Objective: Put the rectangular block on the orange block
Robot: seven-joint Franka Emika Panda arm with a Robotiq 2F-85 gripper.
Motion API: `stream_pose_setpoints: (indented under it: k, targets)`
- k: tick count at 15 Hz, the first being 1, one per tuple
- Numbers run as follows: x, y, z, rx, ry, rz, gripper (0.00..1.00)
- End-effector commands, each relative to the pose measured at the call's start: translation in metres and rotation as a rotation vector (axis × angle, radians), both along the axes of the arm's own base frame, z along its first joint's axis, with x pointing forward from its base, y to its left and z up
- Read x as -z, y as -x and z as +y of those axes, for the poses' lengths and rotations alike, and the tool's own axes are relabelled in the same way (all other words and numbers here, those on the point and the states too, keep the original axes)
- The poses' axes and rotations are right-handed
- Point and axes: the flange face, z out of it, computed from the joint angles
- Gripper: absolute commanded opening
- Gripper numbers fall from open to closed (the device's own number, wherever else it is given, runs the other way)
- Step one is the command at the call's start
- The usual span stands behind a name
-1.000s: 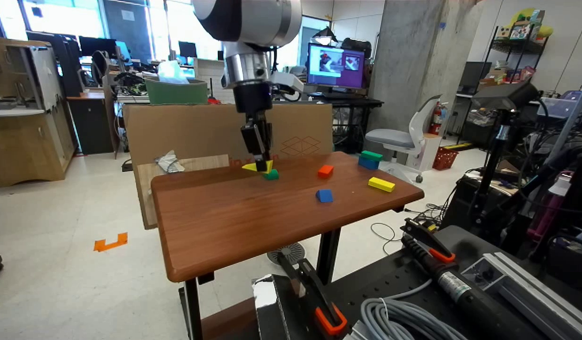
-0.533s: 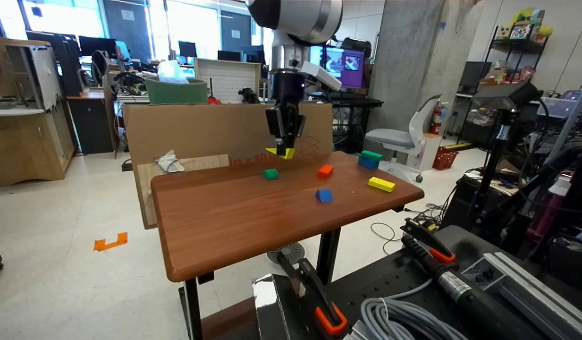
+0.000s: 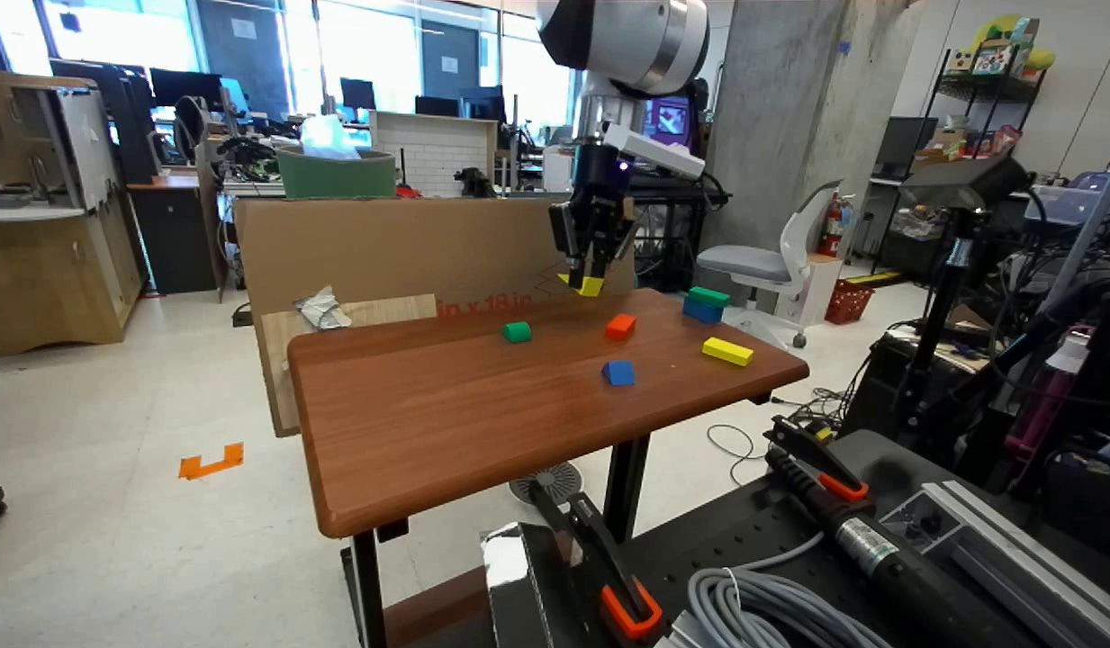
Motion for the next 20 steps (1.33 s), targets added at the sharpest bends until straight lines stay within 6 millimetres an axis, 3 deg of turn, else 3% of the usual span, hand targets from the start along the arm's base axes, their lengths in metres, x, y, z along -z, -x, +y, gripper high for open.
stream_pose_setpoints:
  k: [1, 13, 20]
  targets:
    - [-0.008, 0.009, -0.016, 0.165, 0.054, -0.003, 0.08]
    - [0.013, 0.014, -0.063, 0.409, 0.094, 0.107, 0.08]
    - [0.025, 0.001, -0.063, 0.416, 0.099, 0.107, 0.08]
